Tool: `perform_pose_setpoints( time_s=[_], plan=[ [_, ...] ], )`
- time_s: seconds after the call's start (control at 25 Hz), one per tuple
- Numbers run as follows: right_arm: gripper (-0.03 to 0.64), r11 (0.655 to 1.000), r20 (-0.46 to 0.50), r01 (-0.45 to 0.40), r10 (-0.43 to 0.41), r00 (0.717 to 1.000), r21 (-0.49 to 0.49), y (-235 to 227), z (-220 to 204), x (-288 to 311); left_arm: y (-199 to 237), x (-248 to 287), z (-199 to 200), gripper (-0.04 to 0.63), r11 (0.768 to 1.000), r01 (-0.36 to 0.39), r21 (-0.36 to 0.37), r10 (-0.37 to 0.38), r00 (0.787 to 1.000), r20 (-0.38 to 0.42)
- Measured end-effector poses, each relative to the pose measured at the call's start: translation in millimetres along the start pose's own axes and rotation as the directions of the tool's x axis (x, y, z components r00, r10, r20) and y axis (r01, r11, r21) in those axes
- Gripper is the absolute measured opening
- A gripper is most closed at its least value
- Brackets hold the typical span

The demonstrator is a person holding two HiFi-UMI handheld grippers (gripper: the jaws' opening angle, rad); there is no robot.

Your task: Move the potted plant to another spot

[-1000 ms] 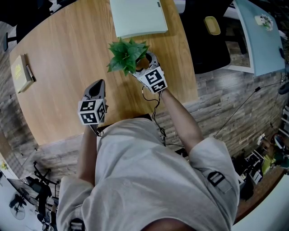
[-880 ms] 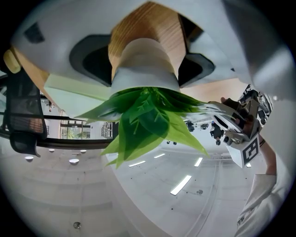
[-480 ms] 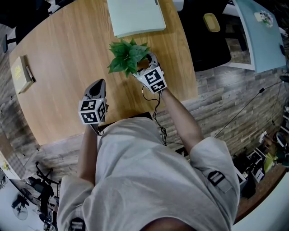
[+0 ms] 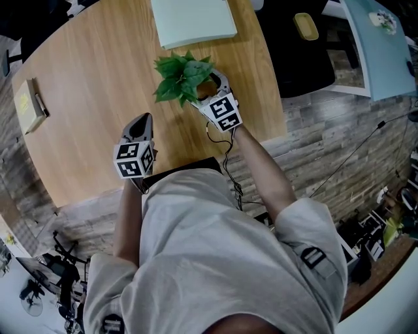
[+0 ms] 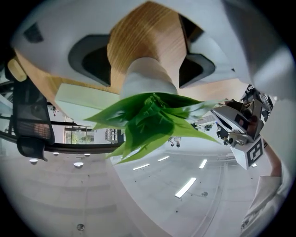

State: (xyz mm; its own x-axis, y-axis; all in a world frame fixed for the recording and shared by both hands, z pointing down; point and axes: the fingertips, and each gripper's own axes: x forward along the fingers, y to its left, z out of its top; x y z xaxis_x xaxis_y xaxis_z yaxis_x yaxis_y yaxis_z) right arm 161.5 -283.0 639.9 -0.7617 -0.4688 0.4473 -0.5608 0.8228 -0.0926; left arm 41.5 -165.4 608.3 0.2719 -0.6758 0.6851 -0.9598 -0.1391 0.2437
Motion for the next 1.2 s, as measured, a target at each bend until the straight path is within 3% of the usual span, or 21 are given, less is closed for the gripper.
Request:
perform_pose_setpoints(
  time_s=[0.2,0.4,0.56,0.68,1.04,1.2],
  plan=[
    [0.463,1.0,-0.037,0.026,-0.025,0.999,0.009,0.8,-14.4,-11.2,-0.5,0.3,-4.4,0.012,1.0,0.026,-0.014,-0.026,1.0,-0.011],
    [0.384,0.997,-0.098,0.072,-0.071,0.993,0.012,-0.4,-30.0,-32.6,-1.7,6.6,1.3,0.012,0.998,0.058,-0.003,-0.058,0.998,0.011],
    [0.216,0.991,-0.131,0.133,-0.128,0.983,0.027,0.7,-44.2,-55.7,-3.1,0.8,5.2,0.012,0.997,0.075,-0.017,-0.074,0.996,0.044],
    [0.003,0.978,-0.153,0.197,-0.185,0.971,0.066,-4.0,-47.1,-62.8,1.6,-11.4,11.7,0.012,0.996,0.085,-0.039,-0.082,0.993,0.086],
    [0.003,0.96,-0.124,0.261,-0.247,0.961,0.102,23.0,-27.6,-88.1,4.2,-56.9,4.6,0.012,0.995,0.084,-0.06,-0.072,0.981,0.18],
    [0.003,0.963,-0.104,0.246,-0.235,0.967,0.112,54.7,-9.7,-95.1,8.9,-83.7,5.1,0.012,0.993,0.076,-0.084,-0.054,0.969,0.24]
  ],
)
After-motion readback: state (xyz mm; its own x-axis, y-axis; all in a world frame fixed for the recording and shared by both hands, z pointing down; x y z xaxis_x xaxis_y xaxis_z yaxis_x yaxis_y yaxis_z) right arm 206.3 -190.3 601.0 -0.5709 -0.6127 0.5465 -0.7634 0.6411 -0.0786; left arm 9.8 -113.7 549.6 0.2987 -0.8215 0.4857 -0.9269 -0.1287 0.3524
